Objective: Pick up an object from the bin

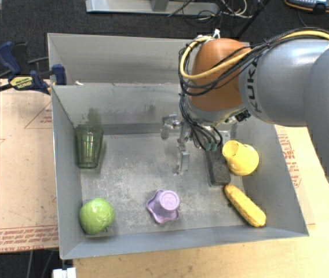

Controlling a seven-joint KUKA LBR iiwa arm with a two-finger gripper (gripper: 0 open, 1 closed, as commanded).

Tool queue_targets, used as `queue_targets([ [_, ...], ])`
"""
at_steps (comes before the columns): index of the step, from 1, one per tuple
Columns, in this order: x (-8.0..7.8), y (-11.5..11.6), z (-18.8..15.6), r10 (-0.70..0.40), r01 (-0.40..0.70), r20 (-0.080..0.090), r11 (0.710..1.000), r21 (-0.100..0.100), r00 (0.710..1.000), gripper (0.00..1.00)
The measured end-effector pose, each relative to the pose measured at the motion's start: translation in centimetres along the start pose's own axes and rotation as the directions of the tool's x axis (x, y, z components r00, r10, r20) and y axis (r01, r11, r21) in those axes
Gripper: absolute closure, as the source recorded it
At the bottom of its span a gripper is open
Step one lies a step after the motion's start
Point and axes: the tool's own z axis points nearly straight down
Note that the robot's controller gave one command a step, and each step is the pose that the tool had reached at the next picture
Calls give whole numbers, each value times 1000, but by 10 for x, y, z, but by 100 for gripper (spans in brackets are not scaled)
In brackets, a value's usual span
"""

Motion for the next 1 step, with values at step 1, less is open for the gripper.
queue_targets([
  [1, 29, -28, 23, -9, 9, -6, 1000, -1, 1000, 0],
])
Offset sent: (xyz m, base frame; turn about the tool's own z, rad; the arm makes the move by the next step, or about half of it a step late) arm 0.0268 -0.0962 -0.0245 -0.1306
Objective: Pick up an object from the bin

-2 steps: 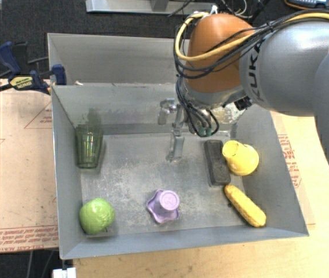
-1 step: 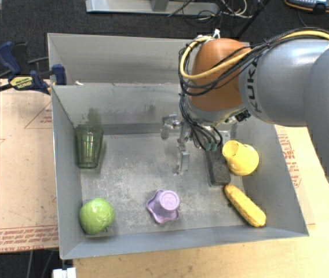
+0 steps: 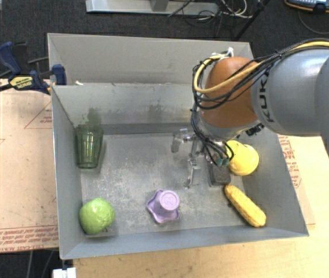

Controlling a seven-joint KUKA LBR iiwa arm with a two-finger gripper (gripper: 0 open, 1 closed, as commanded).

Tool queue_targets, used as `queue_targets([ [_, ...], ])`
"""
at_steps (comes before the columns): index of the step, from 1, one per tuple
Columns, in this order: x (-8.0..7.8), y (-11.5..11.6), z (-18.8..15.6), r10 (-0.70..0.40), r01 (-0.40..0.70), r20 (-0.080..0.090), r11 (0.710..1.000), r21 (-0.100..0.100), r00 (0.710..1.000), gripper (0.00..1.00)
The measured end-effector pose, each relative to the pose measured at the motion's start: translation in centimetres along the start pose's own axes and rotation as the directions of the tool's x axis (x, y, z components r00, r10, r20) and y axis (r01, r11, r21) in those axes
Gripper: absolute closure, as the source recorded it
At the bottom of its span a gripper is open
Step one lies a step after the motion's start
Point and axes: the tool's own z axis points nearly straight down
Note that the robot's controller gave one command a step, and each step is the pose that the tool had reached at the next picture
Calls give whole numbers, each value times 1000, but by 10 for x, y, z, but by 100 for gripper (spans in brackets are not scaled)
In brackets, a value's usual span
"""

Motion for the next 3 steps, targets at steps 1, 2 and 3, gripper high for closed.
queue_targets([
  [1, -12, -30, -1, 23, -23, 4, 1000, 0, 1000, 0],
  [2, -9, -52, 10, -116, 116, 8, 993, 1, 993, 0],
  [3, 11, -83, 25, -6, 6, 7, 1000, -1, 1000, 0],
])
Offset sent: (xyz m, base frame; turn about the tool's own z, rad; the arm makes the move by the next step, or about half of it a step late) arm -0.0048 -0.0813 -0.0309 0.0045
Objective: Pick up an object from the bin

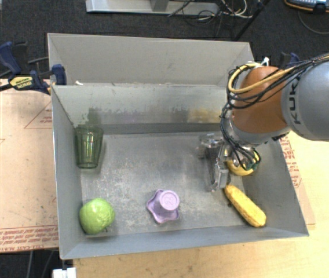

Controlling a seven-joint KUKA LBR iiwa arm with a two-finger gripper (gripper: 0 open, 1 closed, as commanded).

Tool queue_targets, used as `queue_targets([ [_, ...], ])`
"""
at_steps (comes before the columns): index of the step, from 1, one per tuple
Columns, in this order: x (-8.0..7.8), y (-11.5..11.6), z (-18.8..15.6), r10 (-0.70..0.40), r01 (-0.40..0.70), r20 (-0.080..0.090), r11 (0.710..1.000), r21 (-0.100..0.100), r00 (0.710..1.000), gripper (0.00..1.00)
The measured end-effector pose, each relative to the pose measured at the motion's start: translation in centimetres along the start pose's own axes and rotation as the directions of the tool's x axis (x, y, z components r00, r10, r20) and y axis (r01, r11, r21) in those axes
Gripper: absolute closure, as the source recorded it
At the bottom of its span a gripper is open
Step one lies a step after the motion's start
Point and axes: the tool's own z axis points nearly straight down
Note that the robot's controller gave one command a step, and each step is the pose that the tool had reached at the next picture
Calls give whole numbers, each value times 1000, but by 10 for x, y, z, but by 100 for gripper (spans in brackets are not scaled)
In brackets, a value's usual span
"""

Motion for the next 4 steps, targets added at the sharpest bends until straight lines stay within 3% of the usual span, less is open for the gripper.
queue_targets([
  [1, 10, -15, 2, 9, -9, -1, 1000, 2, 1000, 0],
  [2, 16, -41, 7, -291, 291, 4, 957, -1, 957, 0],
  [3, -16, -55, 1, -278, 278, 1, 960, 0, 960, 0],
  [4, -28, -65, -4, -210, 210, 10, 978, -5, 978, 0],
])
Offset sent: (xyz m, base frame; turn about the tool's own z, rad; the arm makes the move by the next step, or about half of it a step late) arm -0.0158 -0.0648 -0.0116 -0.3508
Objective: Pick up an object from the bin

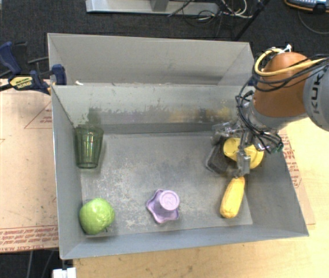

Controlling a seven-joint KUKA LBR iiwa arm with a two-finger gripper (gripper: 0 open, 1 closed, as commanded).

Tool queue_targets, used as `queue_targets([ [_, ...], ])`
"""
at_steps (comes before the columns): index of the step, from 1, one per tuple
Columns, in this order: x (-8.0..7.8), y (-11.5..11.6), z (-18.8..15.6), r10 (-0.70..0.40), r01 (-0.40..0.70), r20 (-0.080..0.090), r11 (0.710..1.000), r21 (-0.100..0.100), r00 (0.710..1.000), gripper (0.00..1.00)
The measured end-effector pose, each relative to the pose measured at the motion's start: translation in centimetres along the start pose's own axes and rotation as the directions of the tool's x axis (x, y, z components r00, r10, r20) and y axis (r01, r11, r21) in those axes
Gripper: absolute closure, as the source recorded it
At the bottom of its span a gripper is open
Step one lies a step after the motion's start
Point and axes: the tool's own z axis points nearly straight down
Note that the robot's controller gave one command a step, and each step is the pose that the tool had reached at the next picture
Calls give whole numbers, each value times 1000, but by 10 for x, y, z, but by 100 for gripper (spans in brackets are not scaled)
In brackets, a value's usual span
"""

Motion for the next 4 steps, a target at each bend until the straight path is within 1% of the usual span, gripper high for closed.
queue_targets([
  [1, 0, -8, 5, -129, 129, -4, 992, -8, 992, 0],
  [2, -6, -8, 8, -137, 137, 0, 991, -8, 991, 0],
  [3, 14, -5, -25, -75, 75, -5, 997, -8, 997, 0],
  [4, 15, -12, -14, -316, 316, 17, 949, -16, 949, 100],
])
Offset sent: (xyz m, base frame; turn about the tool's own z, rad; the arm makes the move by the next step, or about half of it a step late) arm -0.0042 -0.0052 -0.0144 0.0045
